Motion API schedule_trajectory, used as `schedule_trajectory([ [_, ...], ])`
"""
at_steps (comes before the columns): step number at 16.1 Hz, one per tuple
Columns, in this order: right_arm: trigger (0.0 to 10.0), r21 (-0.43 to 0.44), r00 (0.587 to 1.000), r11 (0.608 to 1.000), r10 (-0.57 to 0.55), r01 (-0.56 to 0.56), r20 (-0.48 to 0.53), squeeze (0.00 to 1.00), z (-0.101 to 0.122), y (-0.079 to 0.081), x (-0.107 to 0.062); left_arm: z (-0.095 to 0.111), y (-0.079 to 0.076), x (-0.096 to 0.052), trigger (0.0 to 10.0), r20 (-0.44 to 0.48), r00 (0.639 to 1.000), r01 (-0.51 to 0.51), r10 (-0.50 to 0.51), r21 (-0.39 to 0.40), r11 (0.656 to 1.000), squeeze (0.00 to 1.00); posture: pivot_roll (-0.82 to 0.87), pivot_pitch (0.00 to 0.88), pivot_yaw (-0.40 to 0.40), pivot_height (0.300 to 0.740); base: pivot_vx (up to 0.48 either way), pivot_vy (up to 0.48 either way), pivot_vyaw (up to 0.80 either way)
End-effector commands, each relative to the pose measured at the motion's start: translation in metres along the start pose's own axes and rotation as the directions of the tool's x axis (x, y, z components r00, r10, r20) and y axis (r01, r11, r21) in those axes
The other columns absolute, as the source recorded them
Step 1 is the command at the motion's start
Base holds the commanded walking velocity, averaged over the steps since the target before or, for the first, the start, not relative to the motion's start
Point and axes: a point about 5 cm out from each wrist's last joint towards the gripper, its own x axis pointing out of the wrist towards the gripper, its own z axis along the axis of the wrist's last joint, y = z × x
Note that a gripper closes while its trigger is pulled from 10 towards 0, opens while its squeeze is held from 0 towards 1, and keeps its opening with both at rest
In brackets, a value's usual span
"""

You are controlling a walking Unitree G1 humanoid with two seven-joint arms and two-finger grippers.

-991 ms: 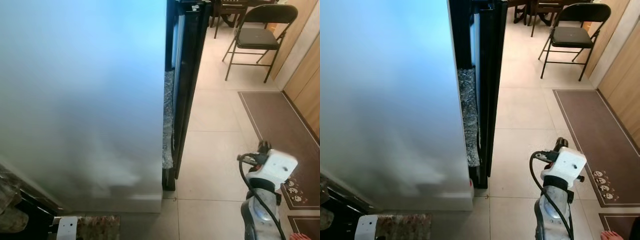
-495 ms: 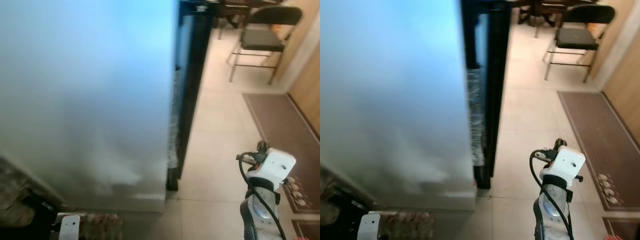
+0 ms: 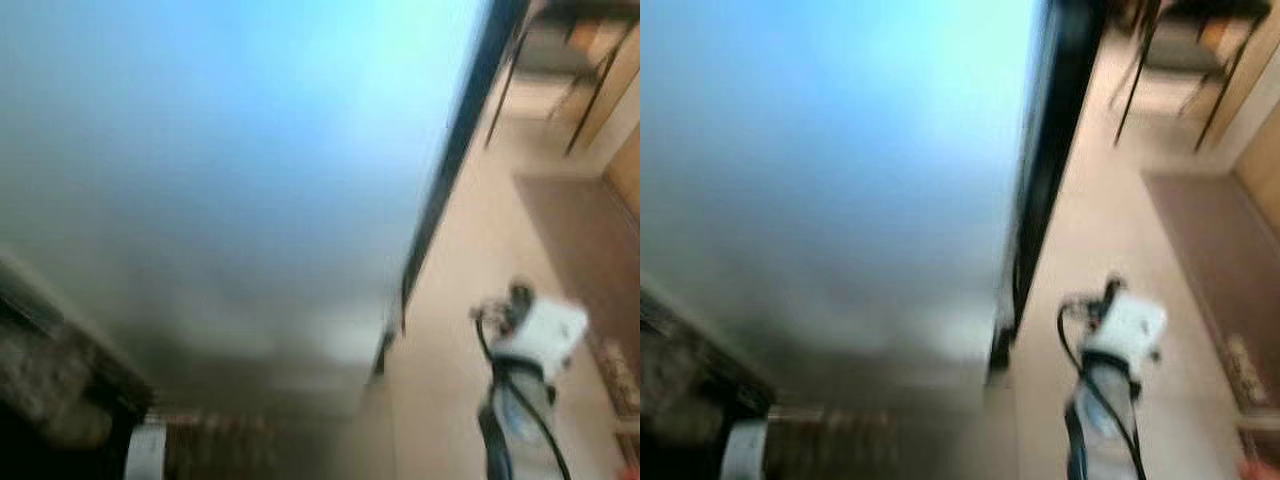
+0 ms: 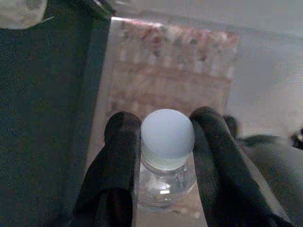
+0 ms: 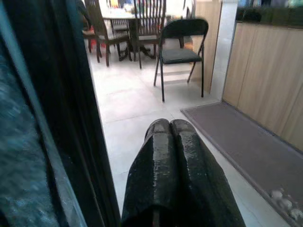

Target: Restocking fridge

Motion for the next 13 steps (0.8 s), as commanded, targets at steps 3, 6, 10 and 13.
schedule_trajectory([
  [3, 10.0, -0.003, 1.000, 1.000, -0.006, 0.006, -0.003, 0.00, 0.000, -0.001, -0.001, -0.014, 0.010, -0.003, 10.0, -0.036, 0.999, -0.013, 0.014, 0.016, 1.000, 0.00, -0.08, 0.030, 0.030, 0.740, 0.000, 0.000, 0.00],
  [6, 10.0, -0.005, 1.000, 1.000, -0.020, 0.020, 0.001, 0.00, 0.001, -0.004, -0.001, -0.015, 0.009, -0.003, 10.0, -0.040, 0.999, -0.010, 0.010, 0.014, 1.000, 0.00, -0.08, 0.031, 0.030, 0.740, 0.000, 0.000, 0.00],
  [10, 10.0, -0.006, 0.999, 0.999, -0.038, 0.038, 0.001, 0.00, 0.001, -0.009, -0.001, -0.016, 0.009, -0.003, 10.0, -0.039, 0.999, -0.004, 0.005, 0.019, 1.000, 0.00, -0.08, 0.033, 0.027, 0.740, 0.000, 0.000, 0.00],
  [13, 10.0, 0.003, 0.999, 0.999, -0.033, 0.033, -0.040, 0.00, -0.005, -0.007, -0.001, -0.018, 0.009, -0.003, 10.0, -0.044, 0.999, 0.000, 0.001, 0.028, 1.000, 0.00, -0.08, 0.039, 0.023, 0.740, 0.000, 0.000, -0.26],
])
